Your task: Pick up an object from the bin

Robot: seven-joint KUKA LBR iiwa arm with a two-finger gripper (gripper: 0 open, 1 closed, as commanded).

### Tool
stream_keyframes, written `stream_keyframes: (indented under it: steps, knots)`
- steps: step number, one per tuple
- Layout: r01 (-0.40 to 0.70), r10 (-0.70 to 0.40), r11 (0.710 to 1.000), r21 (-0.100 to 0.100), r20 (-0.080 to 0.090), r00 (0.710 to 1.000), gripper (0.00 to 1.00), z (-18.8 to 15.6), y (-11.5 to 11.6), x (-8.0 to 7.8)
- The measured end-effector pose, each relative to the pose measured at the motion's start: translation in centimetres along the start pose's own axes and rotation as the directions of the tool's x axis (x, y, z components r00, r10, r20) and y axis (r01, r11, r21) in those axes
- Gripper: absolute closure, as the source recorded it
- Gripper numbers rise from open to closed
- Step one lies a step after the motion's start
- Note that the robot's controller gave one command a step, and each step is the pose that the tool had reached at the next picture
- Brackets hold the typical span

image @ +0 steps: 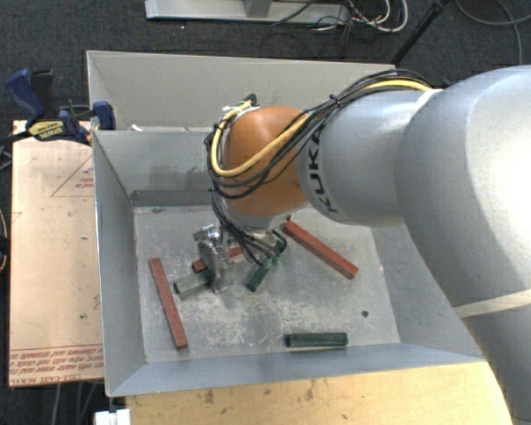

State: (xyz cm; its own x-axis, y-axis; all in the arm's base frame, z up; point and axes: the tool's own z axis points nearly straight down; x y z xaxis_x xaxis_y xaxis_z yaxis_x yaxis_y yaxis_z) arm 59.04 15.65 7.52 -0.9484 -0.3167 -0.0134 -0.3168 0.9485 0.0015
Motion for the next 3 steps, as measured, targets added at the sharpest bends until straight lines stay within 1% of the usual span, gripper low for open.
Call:
stream_keyframes:
  steps: [1,2,3]
  knots:
    - [-0.001,0.001,1.000,0.000,-0.010,1.000,1.00,-11.9,2.5,-1.1]
    - [-0.002,0.002,1.000,0.000,-0.010,1.000,1.00,-11.9,2.4,-1.1]
    - [-0.011,0.011,1.000,0.000,-0.017,1.000,1.00,-15.8,2.4,-0.8]
